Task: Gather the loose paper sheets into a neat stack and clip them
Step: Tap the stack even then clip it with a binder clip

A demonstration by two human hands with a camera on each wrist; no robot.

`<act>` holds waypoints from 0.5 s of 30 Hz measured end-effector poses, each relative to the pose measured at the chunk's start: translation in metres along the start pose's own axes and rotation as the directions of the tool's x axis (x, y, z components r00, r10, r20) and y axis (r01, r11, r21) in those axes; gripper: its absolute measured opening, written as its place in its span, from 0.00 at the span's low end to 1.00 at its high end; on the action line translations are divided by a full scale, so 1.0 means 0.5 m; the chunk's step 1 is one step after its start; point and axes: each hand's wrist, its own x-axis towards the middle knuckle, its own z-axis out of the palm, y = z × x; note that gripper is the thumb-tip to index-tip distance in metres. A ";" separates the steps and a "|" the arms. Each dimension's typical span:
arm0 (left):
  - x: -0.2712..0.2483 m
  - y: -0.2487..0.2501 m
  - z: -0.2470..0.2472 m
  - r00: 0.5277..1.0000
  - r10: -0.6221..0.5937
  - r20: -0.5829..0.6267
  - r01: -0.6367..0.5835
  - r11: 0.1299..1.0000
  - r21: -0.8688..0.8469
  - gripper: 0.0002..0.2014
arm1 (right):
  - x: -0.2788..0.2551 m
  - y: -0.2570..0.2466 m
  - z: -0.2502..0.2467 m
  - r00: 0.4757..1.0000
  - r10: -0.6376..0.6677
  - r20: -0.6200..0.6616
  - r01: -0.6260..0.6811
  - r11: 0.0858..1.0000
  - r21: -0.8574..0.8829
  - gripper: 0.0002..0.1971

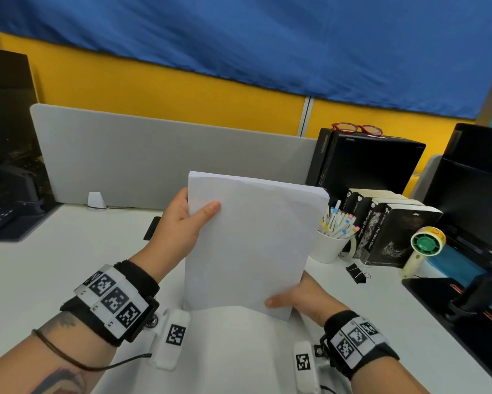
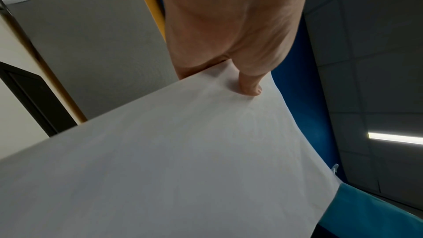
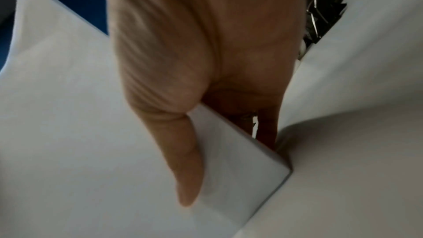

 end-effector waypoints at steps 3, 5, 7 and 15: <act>-0.001 0.004 0.000 1.000 0.012 0.001 -0.012 1.000 -0.004 0.18 | 0.010 0.014 -0.001 1.000 0.025 -0.018 -0.026 0.998 -0.061 0.30; -0.002 0.004 -0.001 1.000 0.019 0.000 -0.019 1.000 0.000 0.18 | 0.011 0.007 -0.003 1.000 0.023 0.004 -0.022 0.994 -0.106 0.28; -0.001 0.002 -0.005 1.000 0.030 0.006 -0.030 1.000 0.007 0.19 | 0.008 -0.001 -0.007 1.000 0.014 -0.010 -0.015 0.994 -0.108 0.28; 0.003 0.006 -0.019 0.995 0.085 0.057 -0.088 0.994 0.057 0.27 | 0.002 0.014 -0.010 0.998 0.045 0.053 -0.049 0.996 0.074 0.26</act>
